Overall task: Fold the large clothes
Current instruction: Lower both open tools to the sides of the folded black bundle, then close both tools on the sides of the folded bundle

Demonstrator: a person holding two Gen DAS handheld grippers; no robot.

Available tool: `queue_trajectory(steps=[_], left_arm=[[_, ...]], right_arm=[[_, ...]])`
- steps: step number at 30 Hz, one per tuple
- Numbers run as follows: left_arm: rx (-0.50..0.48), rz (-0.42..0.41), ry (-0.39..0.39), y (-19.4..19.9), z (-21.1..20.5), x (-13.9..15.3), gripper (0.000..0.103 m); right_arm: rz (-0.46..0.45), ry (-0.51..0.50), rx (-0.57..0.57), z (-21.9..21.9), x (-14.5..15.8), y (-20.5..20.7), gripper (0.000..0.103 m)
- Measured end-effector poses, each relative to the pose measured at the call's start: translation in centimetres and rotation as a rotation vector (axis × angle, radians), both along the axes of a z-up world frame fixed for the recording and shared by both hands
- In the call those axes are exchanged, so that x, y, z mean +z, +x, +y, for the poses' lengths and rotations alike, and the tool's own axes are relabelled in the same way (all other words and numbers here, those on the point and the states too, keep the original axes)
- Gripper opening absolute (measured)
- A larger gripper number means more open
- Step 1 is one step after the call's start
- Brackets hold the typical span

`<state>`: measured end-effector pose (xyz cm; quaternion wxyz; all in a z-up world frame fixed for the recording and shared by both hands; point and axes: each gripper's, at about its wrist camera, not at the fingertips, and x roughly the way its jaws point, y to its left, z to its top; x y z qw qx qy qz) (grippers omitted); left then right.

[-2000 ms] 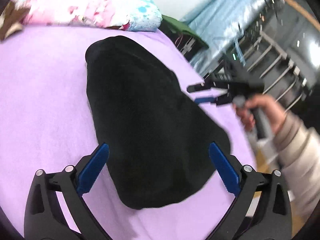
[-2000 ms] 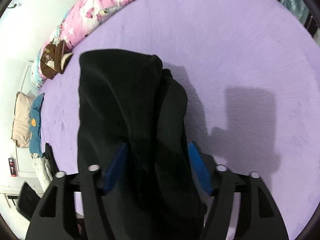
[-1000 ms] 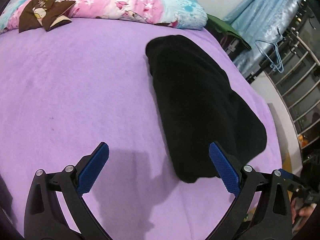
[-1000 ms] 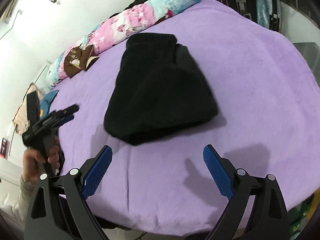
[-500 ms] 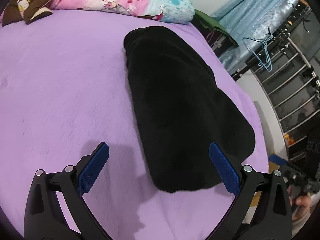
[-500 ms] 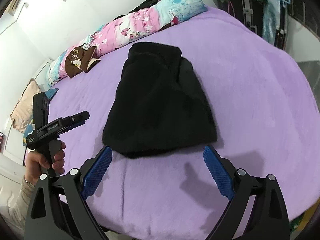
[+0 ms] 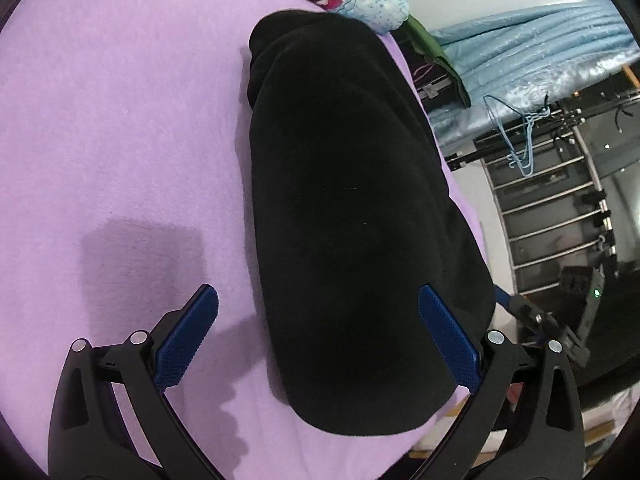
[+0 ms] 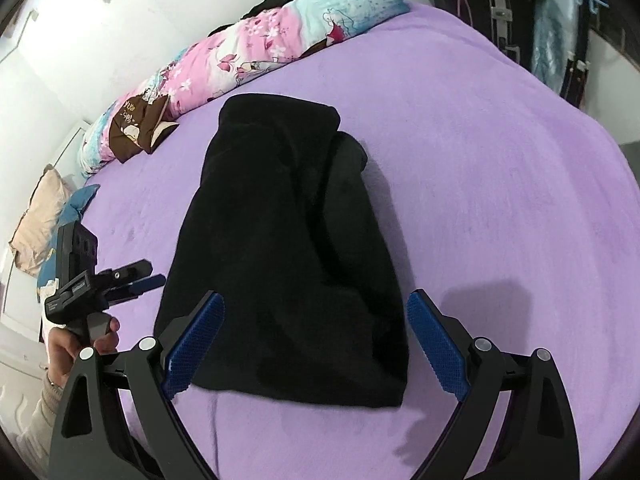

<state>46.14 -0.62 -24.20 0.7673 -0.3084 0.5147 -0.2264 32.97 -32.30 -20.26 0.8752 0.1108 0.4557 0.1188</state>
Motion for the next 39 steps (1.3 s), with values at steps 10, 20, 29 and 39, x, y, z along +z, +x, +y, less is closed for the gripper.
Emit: queue_trajectory(steps=[10, 20, 29, 39], left_arm=[[-0.004, 0.051, -0.131, 1.9, 0.2, -2.5, 0.096], [-0.031, 0.060, -0.229, 3.4, 0.7, -5.0, 0.097], [-0.065, 0.053, -0.390, 5.0, 0.6, -6.7, 0.096], [-0.104, 0.080, -0.489, 7.1, -0.3, -8.1, 0.097]], right_arm=[[0.108, 0.152, -0.009, -2.7, -2.7, 5.4, 0.091], [0.226, 0.336, 0.131, -3.7, -7.1, 9.9, 0.097], [0.287, 0.532, 0.238, -3.7, -9.7, 13.6, 0.097], [0.394, 0.599, 0.347, -0.9, -13.0, 16.9, 0.097]])
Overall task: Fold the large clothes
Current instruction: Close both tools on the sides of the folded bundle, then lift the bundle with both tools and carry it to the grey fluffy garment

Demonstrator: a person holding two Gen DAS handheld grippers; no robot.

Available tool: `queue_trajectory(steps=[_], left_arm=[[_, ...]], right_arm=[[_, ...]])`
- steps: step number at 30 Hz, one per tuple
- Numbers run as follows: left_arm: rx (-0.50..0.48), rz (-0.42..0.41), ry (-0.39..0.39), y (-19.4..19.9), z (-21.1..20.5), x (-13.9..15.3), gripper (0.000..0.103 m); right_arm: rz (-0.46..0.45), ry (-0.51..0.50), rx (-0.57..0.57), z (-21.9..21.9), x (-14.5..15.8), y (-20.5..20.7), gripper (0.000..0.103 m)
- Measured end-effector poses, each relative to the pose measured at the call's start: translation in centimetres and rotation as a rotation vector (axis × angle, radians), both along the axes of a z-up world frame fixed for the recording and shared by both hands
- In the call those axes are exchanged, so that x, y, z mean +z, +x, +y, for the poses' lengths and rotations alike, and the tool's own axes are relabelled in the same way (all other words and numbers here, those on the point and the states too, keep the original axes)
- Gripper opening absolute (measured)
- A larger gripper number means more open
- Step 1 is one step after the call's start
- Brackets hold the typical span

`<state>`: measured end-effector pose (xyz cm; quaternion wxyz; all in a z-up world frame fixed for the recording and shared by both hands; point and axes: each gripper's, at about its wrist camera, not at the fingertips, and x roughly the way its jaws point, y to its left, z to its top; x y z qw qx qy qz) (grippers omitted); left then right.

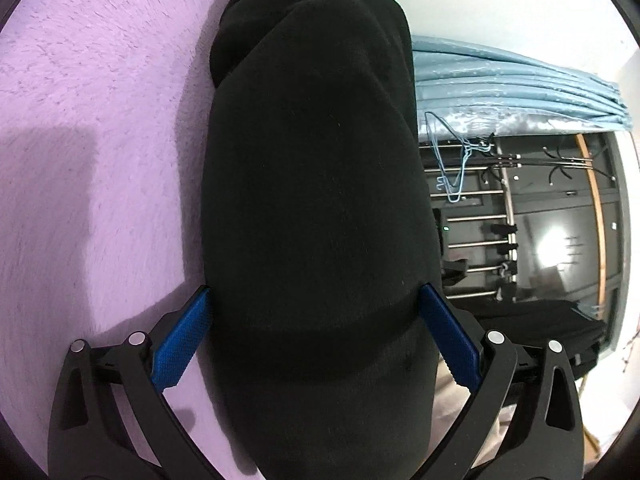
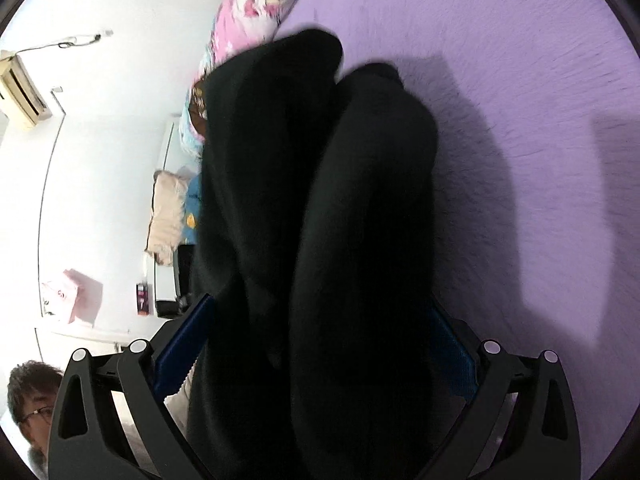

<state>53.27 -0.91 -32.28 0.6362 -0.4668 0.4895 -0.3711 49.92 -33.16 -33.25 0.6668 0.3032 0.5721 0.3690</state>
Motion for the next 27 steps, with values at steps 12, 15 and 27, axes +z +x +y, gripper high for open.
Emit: queue_trajectory(steps=[12, 15, 27], left_arm=[[-0.039, -0.023, -0.005, 0.7, -1.0, -0.6, 0.098], [-0.031, -0.022, -0.011, 0.7, -0.6, -1.0, 0.092], [-0.042, -0.111, -0.102, -1.1, -0.8, 3.3, 0.060]], right_arm=[[0.020, 0.044, 0.046, 1.4, -2.1, 1.0, 0.089], [0.034, 0.075, 0.044, 1.6, -2.2, 0.8, 0.068], [-0.078, 0.191, -0.002, 2.1, 1.1, -3.3, 0.048]])
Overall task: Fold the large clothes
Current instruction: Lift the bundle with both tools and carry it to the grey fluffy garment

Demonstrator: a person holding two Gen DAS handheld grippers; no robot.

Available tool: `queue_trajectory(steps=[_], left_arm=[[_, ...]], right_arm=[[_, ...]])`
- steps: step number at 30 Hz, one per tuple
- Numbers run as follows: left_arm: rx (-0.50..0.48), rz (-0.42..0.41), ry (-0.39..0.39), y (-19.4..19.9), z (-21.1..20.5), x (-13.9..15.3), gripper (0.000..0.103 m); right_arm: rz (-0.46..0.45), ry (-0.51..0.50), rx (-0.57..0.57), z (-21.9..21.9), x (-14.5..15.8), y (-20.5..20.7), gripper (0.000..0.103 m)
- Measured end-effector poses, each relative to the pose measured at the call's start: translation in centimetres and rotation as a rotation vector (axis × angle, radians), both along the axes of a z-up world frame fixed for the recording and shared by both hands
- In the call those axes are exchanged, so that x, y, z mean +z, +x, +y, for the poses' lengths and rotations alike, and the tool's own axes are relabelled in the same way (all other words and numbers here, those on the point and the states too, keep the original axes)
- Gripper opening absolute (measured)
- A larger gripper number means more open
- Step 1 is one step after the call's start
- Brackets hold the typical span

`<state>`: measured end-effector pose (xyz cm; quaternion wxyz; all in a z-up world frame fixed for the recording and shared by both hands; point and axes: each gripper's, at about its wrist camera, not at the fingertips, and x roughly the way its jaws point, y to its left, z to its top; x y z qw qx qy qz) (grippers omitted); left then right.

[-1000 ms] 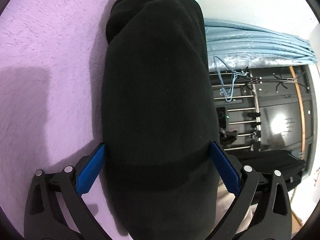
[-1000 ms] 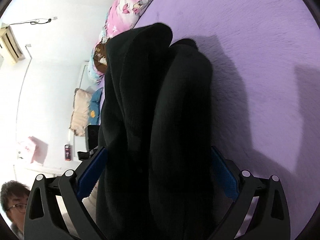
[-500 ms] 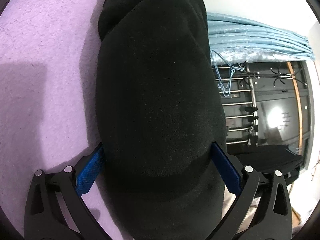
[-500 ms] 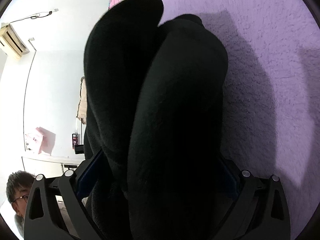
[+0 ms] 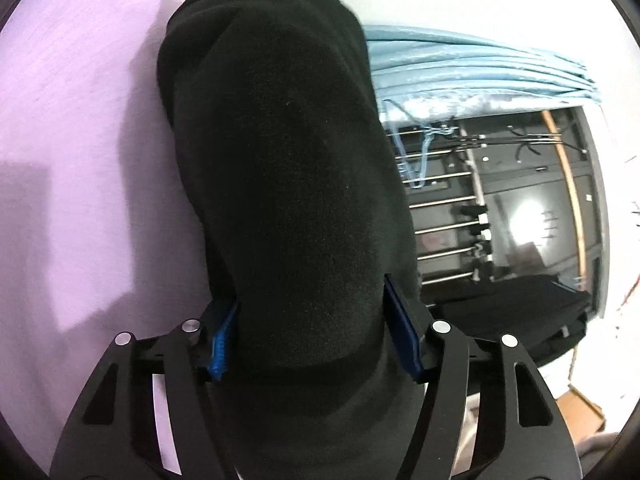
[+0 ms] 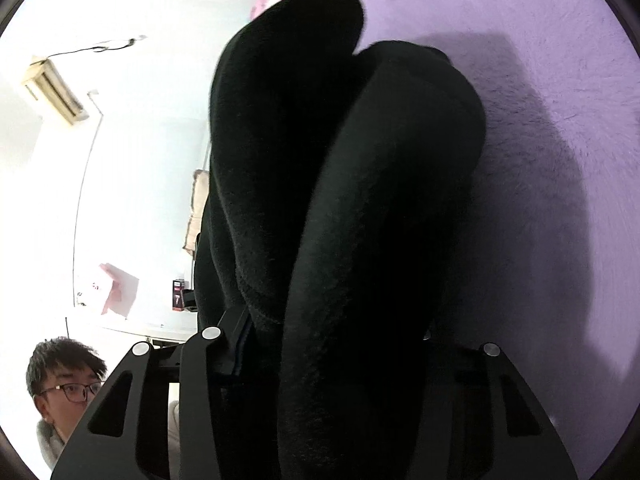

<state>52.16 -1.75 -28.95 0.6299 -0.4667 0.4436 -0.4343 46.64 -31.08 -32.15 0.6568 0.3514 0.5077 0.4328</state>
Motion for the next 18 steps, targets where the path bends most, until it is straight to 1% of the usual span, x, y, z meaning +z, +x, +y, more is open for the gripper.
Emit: queue_trajectory(steps=[2, 6, 7, 9, 12, 14, 18], left_arm=[[0.002, -0.020, -0.019, -1.0, 0.0, 1.7, 0.060], [0.007, -0.059, -0.021, -3.1, -0.4, 5.4, 0.060], [0.004, -0.078, -0.028, -4.0, -0.5, 6.8, 0.060], [0.003, -0.097, -0.033, -5.2, -0.6, 8.5, 0.060], [-0.011, -0.133, -0.018, -8.3, -0.6, 11.7, 0.060], [-0.018, -0.146, -0.005, -10.2, -0.3, 13.3, 0.060], [-0.002, -0.157, -0.001, -14.8, 0.8, 16.7, 0.060]], right_arm=[[-0.040, 0.009, 0.007, 0.2, 1.8, -1.5, 0.047], [-0.088, 0.010, -0.002, 0.9, 5.1, -4.8, 0.047], [-0.106, 0.022, -0.002, 1.0, 6.1, -6.0, 0.047], [-0.130, 0.040, -0.001, 1.1, 7.5, -7.7, 0.047], [-0.162, 0.047, 0.009, 1.7, 9.7, -10.6, 0.047], [-0.181, 0.049, 0.022, 3.0, 11.3, -12.6, 0.047], [-0.195, 0.053, 0.049, 6.1, 13.5, -15.8, 0.047]])
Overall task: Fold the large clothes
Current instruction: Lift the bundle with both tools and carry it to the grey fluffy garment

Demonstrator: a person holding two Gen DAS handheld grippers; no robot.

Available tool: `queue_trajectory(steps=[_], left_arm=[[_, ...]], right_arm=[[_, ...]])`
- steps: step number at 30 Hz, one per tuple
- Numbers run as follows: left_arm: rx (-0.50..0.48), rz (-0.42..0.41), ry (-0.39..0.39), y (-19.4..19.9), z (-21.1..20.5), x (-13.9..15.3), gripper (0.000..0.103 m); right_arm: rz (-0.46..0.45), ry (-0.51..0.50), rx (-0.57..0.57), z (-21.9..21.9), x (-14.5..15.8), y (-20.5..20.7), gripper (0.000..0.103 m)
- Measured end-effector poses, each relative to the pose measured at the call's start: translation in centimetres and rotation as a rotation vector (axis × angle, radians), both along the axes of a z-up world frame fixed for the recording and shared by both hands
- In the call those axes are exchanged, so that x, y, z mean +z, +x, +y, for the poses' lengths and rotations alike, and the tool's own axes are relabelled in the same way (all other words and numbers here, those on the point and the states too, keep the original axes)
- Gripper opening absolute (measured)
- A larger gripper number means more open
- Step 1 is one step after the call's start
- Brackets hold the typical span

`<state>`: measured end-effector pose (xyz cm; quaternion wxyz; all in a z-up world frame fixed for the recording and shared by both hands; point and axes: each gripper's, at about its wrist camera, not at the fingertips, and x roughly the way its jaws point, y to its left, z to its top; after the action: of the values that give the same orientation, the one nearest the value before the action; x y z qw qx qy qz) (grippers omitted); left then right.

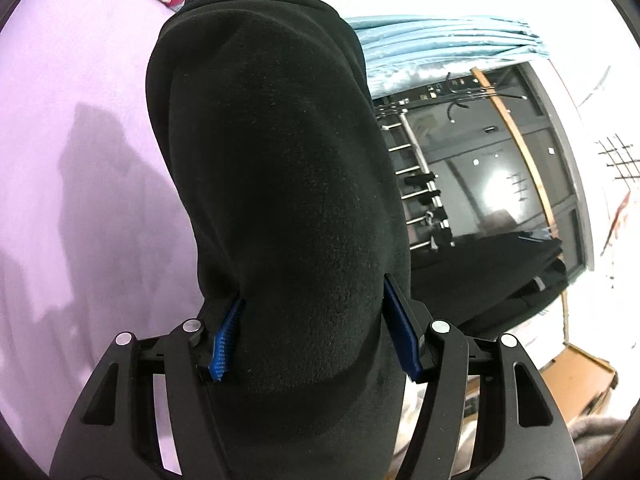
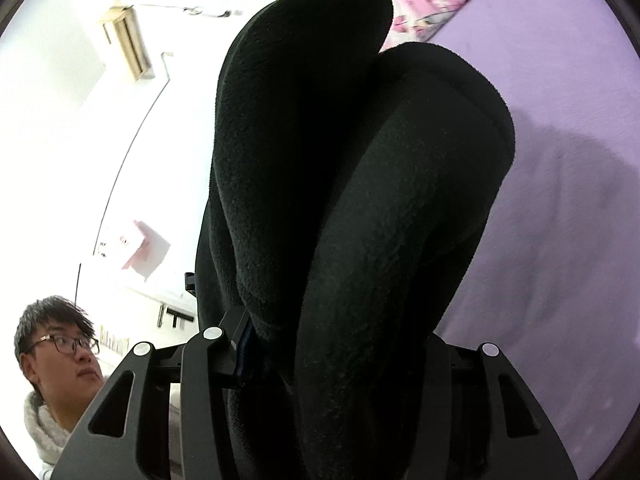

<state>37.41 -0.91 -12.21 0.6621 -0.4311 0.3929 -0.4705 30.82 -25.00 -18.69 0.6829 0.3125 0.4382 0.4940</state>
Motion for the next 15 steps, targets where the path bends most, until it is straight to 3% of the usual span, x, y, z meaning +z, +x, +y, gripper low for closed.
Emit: queue_trajectory(steps=[8, 15], left_arm=[[0.059, -0.011, 0.074, -9.0, 5.9, 4.8, 0.060], [0.158, -0.020, 0.113, -14.1, 14.1, 8.9, 0.060]], right_arm=[[-0.017, 0.032, 0.092, 10.6, 1.9, -3.9, 0.047], [-0.041, 0.034, 0.189, 24.5, 4.8, -1.1, 0.047]])
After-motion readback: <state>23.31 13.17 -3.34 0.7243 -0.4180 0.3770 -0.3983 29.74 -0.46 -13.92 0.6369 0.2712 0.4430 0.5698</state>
